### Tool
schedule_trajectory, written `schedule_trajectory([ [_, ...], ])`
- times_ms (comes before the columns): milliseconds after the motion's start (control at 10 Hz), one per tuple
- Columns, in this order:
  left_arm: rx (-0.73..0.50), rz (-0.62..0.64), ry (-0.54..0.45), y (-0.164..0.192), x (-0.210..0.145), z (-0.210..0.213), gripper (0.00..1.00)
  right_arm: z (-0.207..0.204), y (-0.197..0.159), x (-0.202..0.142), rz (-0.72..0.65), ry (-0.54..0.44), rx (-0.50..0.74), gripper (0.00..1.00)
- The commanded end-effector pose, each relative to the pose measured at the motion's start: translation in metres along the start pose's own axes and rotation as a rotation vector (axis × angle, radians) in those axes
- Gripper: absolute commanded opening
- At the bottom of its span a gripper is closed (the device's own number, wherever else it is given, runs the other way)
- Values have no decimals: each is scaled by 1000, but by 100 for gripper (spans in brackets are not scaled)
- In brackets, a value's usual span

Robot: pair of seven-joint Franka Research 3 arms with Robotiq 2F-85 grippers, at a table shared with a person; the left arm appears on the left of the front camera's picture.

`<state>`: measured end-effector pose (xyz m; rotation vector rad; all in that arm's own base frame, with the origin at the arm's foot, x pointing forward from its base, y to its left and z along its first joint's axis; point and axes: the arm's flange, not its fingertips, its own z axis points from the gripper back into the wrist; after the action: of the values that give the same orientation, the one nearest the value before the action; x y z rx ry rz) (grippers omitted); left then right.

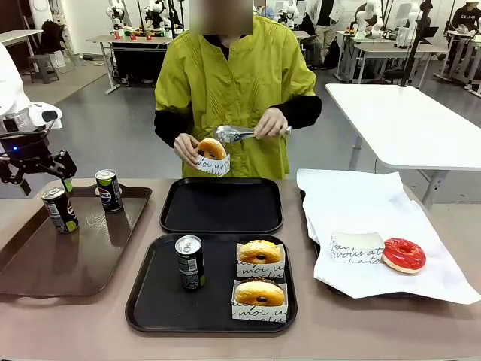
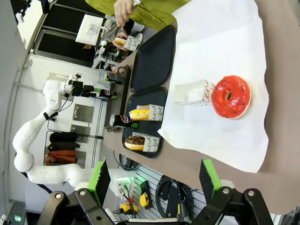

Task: Set up donuts and drinks on trays.
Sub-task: Pick up one Pepsi coke from the Handle tray and place it on the Flat Tray without a Pepsi coke.

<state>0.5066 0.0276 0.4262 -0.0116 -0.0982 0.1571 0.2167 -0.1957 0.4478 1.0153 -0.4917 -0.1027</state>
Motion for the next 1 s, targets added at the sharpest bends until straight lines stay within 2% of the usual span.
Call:
schedule_trajectory([
  [0,-2,-4,-8,0,1,-1,100,0,-1,0,7,-4,7,100],
  [100,0,0,0,0,0,0,100,0,-1,0,7,-4,7,100],
  [500,-10,-116,-12,-9,3,-22,100,0,-1,0,7,-4,7,100],
  [900,5,-118,18,-7,9,-47,100,0,-1,0,7,-4,7,100],
])
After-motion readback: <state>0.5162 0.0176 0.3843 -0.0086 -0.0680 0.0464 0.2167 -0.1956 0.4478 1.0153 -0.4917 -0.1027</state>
